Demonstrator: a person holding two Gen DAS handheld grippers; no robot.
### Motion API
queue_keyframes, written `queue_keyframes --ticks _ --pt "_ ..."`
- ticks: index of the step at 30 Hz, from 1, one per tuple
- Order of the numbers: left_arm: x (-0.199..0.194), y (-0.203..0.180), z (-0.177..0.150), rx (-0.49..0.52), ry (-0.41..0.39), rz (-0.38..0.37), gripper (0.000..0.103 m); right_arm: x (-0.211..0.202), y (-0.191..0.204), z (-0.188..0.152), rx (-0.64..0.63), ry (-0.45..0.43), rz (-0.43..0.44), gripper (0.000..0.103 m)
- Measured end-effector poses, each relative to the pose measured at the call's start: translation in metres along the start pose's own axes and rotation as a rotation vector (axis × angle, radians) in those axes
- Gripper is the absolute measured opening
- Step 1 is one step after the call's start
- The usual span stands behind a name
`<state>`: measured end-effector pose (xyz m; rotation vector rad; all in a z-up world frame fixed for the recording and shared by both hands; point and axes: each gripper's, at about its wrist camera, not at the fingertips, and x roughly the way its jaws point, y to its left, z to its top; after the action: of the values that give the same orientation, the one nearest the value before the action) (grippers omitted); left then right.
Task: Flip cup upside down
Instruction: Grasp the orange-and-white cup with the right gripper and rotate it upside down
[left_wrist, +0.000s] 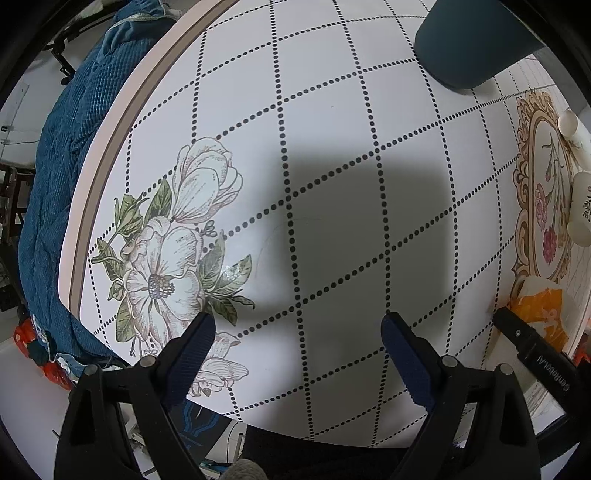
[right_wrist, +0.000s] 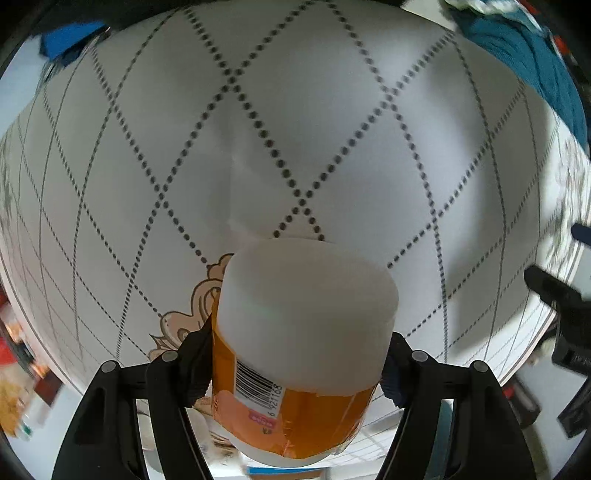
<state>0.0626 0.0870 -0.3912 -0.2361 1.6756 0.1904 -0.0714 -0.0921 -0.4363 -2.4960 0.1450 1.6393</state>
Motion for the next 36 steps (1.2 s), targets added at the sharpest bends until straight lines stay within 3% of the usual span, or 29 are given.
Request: queue_keyframes --ticks 8,16,25,36 --pt "-0.008 -0.01 -0.001 0.02 -0.012 0.014 0.092 -0.006 -0.023 0.005 0.197 -0.006 0.071 0.074" --pt "-0.017 -0.015 -0.006 0.04 -0.019 0.021 0.092 -0.005 -0.057 -0.003 0.526 -0.018 0.174 0.074" --pt "-0.024 -0.03 -0.012 0.086 -0.025 0.036 0.092 0.018 -0.084 -0.025 0.975 -0.03 0.39 0.074" --pt "-0.027 -0.056 -0.018 0.139 -0.025 0.049 0.092 0.065 -0.077 -0.065 1.554 -0.032 0.75 0.074"
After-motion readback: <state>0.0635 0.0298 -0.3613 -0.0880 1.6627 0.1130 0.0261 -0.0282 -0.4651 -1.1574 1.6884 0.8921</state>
